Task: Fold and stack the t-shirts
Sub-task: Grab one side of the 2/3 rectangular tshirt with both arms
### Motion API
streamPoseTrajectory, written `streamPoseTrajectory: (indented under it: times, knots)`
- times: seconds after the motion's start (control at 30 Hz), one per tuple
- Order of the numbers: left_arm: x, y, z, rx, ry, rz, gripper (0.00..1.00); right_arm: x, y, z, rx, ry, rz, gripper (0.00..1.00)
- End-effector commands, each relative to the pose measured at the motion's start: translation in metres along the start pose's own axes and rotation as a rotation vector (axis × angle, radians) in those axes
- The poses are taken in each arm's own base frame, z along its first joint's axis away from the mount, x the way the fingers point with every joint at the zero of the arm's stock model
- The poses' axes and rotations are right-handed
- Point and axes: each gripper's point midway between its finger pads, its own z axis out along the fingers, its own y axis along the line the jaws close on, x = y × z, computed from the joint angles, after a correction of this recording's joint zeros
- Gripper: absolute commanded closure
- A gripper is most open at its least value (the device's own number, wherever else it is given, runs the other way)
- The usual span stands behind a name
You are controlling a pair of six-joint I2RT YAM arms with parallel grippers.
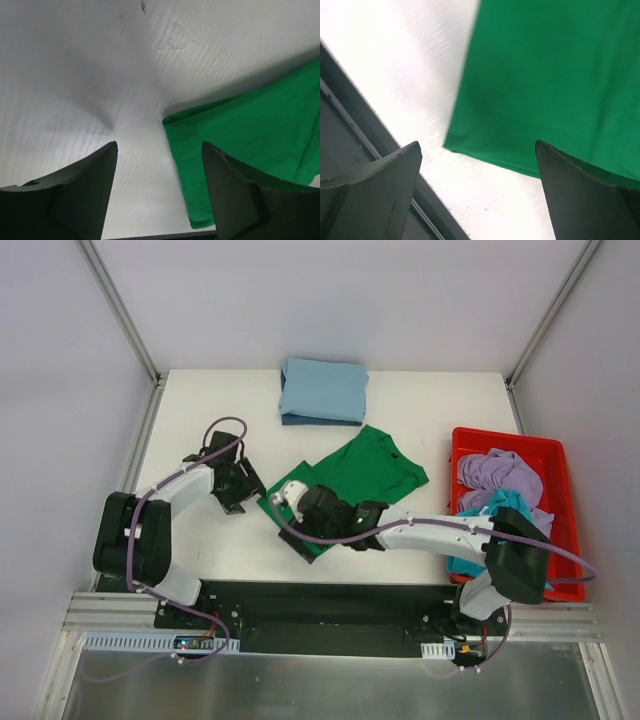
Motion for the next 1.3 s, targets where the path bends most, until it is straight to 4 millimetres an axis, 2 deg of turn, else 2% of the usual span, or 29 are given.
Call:
streamPoseTrajectory:
  times: [0.0, 0.1, 0.17, 0.27, 0.4, 0.57, 0.63, 0.7, 0.8, 0.87, 0.93, 1.0, 1.03, 1.13, 1.27]
  knots:
    - [0.008, -0.024, 0.012, 0.106, 0.101, -0.005, 0.38, 0.023, 0.027, 0.02, 0.015, 0.098, -0.198, 0.01]
    - [0.013, -0.022, 0.021, 0.097, 0.135, -0.013, 0.5, 0.035, 0.046, 0.029, 0.003, 0.157, -0.246, 0.06]
    - [0.016, -0.02, 0.026, 0.093, 0.146, -0.016, 0.6, 0.042, 0.052, 0.034, 0.011, 0.18, -0.275, 0.08]
    - [0.02, -0.016, 0.031, 0.083, 0.158, -0.022, 0.64, 0.047, 0.049, 0.037, 0.04, 0.196, -0.287, 0.13]
    - [0.021, -0.016, 0.037, 0.076, 0.172, -0.032, 0.71, 0.057, 0.05, 0.041, 0.041, 0.224, -0.279, 0.28]
    - [0.022, -0.018, 0.042, 0.083, 0.186, -0.03, 0.88, 0.067, 0.046, 0.045, 0.083, 0.249, -0.296, 0.37]
    - [0.021, -0.018, 0.042, 0.085, 0.185, -0.03, 0.94, 0.069, 0.044, 0.047, 0.1, 0.261, -0.307, 0.39]
    - [0.02, -0.018, 0.04, 0.083, 0.174, -0.029, 1.0, 0.073, 0.043, 0.05, 0.111, 0.277, -0.318, 0.44]
    - [0.019, -0.018, 0.037, 0.087, 0.162, -0.029, 1.0, 0.075, 0.041, 0.052, 0.134, 0.293, -0.333, 0.58]
    - [0.015, -0.02, 0.031, 0.099, 0.142, -0.025, 1.0, 0.078, 0.044, 0.052, 0.13, 0.309, -0.332, 0.65]
    - [0.012, -0.022, 0.025, 0.112, 0.119, -0.018, 1.0, 0.08, 0.049, 0.053, 0.107, 0.323, -0.321, 0.76]
    - [0.007, -0.023, 0.017, 0.115, 0.082, -0.015, 1.0, 0.079, 0.058, 0.05, 0.07, 0.325, -0.304, 0.91]
    - [0.004, -0.021, 0.012, 0.105, 0.054, -0.015, 1.0, 0.076, 0.063, 0.047, 0.041, 0.316, -0.295, 0.94]
    - [-0.009, -0.01, -0.009, 0.057, -0.045, -0.02, 1.0, 0.059, 0.083, 0.037, -0.055, 0.25, -0.253, 0.97]
    - [-0.023, 0.012, -0.046, -0.015, -0.205, -0.037, 1.0, 0.023, 0.13, 0.009, -0.304, 0.11, -0.163, 1.0]
